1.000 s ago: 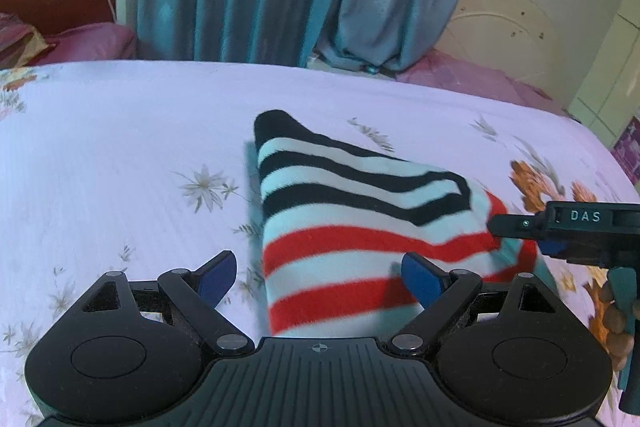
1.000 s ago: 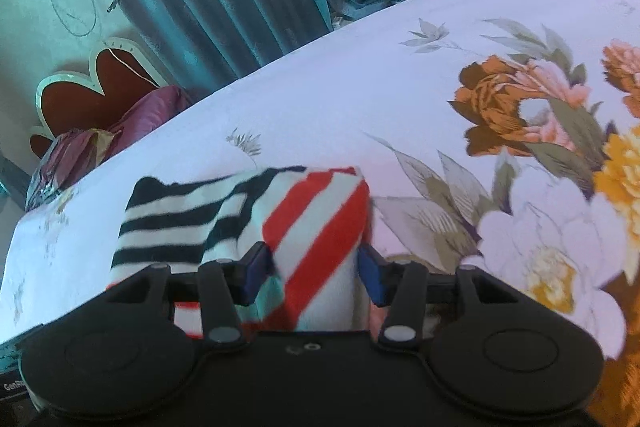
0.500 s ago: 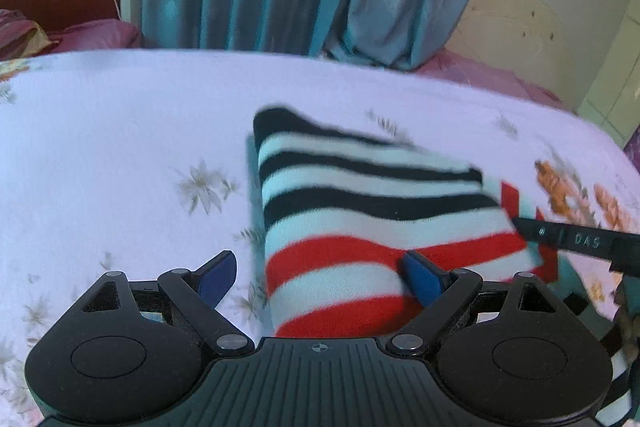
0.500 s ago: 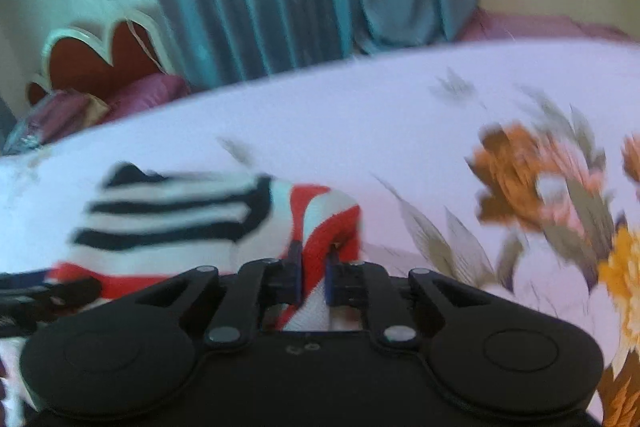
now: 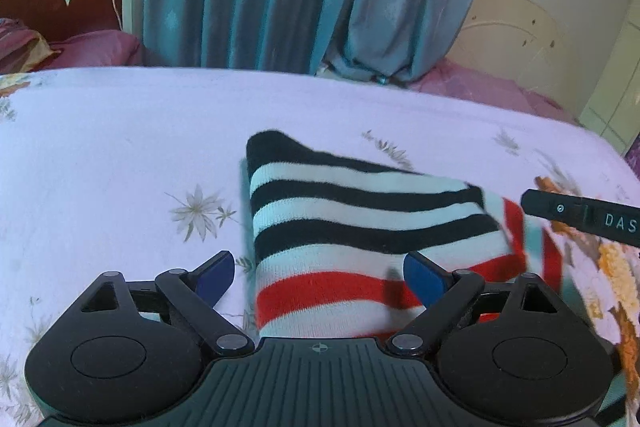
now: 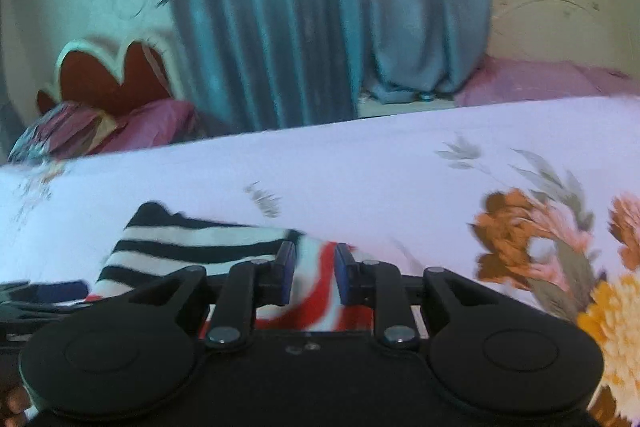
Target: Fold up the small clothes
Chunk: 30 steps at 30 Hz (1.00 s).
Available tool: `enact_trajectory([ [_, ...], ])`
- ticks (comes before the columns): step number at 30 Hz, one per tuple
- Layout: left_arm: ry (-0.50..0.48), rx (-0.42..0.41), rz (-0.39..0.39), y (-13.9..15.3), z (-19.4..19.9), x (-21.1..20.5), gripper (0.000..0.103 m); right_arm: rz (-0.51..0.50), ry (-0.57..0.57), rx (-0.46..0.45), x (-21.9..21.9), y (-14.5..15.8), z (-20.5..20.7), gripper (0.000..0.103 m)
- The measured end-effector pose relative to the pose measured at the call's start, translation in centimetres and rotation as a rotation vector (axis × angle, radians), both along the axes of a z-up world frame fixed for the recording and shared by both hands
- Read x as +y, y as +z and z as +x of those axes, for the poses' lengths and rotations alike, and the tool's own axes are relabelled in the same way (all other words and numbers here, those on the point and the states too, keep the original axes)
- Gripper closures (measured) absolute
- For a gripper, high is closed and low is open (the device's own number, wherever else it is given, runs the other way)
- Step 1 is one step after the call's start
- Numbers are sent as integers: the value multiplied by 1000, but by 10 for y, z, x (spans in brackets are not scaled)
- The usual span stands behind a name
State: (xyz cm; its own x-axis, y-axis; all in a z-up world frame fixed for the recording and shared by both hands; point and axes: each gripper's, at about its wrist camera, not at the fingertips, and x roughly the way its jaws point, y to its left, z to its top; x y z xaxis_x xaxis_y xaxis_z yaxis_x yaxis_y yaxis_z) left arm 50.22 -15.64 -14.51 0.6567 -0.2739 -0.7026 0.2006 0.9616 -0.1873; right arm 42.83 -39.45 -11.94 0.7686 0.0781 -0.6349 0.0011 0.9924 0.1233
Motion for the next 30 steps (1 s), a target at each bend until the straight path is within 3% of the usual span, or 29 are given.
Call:
enact_trajectory([
  [5, 43, 60, -32, -17, 14, 5, 12, -9, 1, 67, 11, -18, 20, 86],
  [12, 38, 73, -29, -18, 15, 3, 12, -14, -71, 107, -6, -39, 23, 95],
  [17, 16, 29, 4, -4, -5, 8, 12, 16, -53, 73, -7, -21, 3, 84],
  [25, -12, -9, 14, 13, -41, 6, 12, -6, 13, 9, 9, 5, -43, 83],
  [30, -53, -25, 33, 17, -58, -3, 12, -39, 36, 15, 17, 4, -63, 84],
])
